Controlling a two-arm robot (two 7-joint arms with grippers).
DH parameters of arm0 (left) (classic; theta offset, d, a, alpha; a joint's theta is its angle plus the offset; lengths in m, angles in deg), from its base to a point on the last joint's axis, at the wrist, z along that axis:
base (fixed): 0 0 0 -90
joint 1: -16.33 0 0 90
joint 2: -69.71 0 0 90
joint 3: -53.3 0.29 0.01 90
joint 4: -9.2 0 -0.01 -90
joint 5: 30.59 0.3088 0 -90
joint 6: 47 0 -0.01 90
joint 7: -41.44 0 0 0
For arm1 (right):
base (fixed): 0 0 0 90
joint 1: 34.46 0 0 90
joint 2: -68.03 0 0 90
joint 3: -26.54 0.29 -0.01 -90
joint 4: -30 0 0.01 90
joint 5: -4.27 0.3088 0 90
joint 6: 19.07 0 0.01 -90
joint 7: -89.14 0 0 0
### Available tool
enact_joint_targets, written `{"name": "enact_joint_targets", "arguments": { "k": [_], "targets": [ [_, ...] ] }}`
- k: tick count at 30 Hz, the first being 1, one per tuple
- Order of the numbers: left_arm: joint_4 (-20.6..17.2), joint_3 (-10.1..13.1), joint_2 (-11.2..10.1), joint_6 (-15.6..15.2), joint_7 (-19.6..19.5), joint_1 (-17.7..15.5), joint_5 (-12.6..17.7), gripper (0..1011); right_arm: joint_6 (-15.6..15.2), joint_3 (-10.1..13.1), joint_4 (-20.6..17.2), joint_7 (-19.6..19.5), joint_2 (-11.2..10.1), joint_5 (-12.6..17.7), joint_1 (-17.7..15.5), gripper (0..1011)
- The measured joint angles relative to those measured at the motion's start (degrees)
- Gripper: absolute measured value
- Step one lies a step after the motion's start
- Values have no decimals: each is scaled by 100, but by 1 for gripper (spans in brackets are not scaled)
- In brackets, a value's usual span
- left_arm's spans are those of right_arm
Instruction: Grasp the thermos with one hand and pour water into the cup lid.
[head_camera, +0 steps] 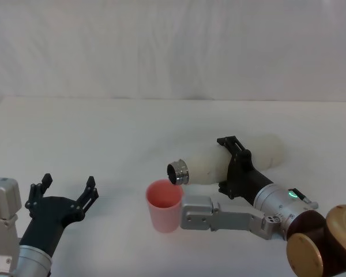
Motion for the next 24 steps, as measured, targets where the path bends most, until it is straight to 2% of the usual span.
{"name": "enact_joint_targets", "arguments": {
  "k": [24],
  "targets": [
    [0,0,0,0,0,0,0,1001,-2,-72,34,22,-16,-139,64,962]
  ]
}}
